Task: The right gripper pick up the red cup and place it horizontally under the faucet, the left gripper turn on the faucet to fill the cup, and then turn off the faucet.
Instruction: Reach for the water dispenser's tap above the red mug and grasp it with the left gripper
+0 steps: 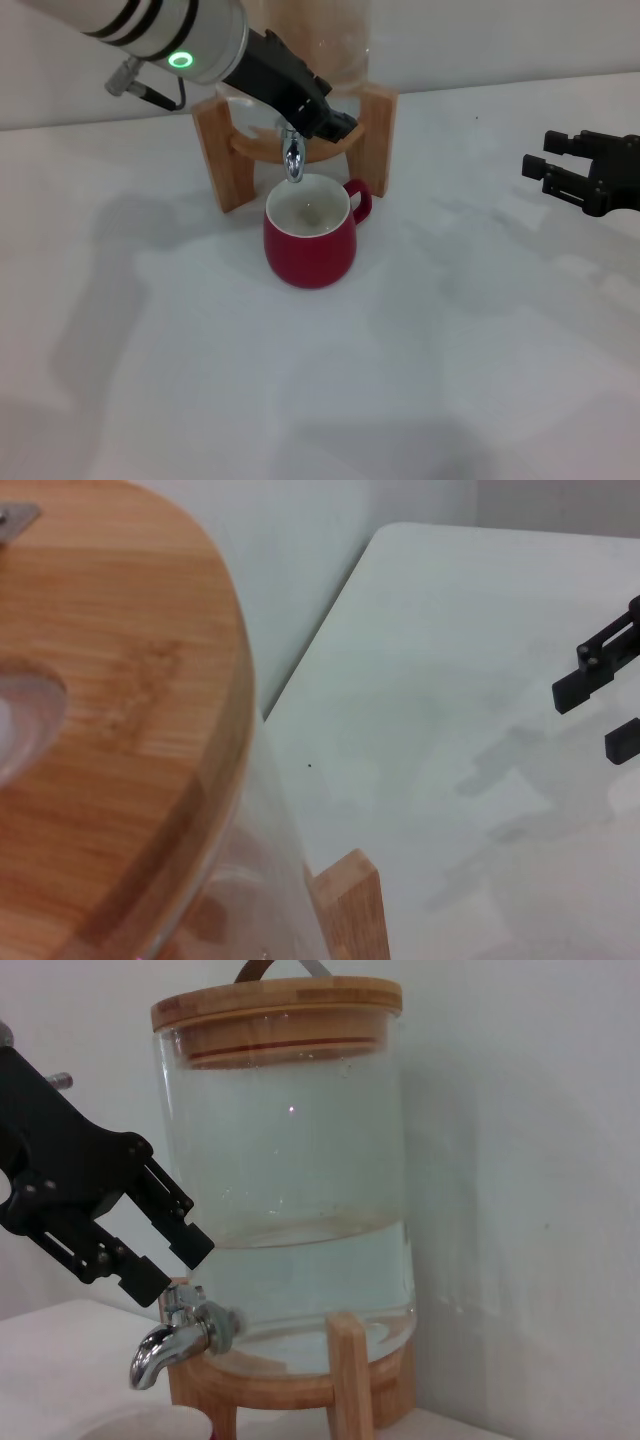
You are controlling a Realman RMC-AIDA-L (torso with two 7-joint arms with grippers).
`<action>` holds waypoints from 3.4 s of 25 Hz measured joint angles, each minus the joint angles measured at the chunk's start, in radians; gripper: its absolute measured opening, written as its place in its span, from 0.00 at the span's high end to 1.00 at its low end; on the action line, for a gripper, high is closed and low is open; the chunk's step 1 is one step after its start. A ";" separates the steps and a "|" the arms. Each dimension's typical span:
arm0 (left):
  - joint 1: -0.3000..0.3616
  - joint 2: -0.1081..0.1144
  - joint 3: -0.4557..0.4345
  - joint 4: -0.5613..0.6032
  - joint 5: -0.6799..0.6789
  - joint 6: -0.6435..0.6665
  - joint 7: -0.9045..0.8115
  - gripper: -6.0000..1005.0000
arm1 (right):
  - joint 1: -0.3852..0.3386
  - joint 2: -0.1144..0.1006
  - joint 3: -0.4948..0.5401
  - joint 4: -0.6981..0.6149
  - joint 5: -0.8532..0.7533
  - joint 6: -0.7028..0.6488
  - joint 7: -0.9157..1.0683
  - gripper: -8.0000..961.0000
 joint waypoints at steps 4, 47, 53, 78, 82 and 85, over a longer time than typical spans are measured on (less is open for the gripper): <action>0.003 0.000 0.001 -0.001 0.000 0.000 0.001 0.50 | 0.000 0.000 -0.001 0.000 0.000 0.000 0.000 0.51; -0.001 -0.002 0.027 -0.015 -0.025 -0.009 0.012 0.50 | -0.003 0.000 0.001 0.000 0.000 0.000 -0.002 0.51; -0.002 -0.002 0.030 -0.014 -0.027 -0.016 0.011 0.50 | -0.003 0.000 0.004 0.000 0.000 0.000 -0.002 0.51; -0.001 -0.001 0.057 -0.004 -0.019 0.030 0.009 0.50 | -0.003 -0.002 0.006 0.000 0.000 -0.002 -0.001 0.51; -0.001 -0.001 0.067 -0.014 -0.019 0.044 0.011 0.50 | -0.003 -0.002 0.006 0.000 0.001 -0.006 -0.002 0.51; -0.001 -0.002 0.071 -0.025 -0.024 0.059 0.020 0.50 | -0.003 -0.002 0.003 0.000 0.010 -0.012 -0.002 0.51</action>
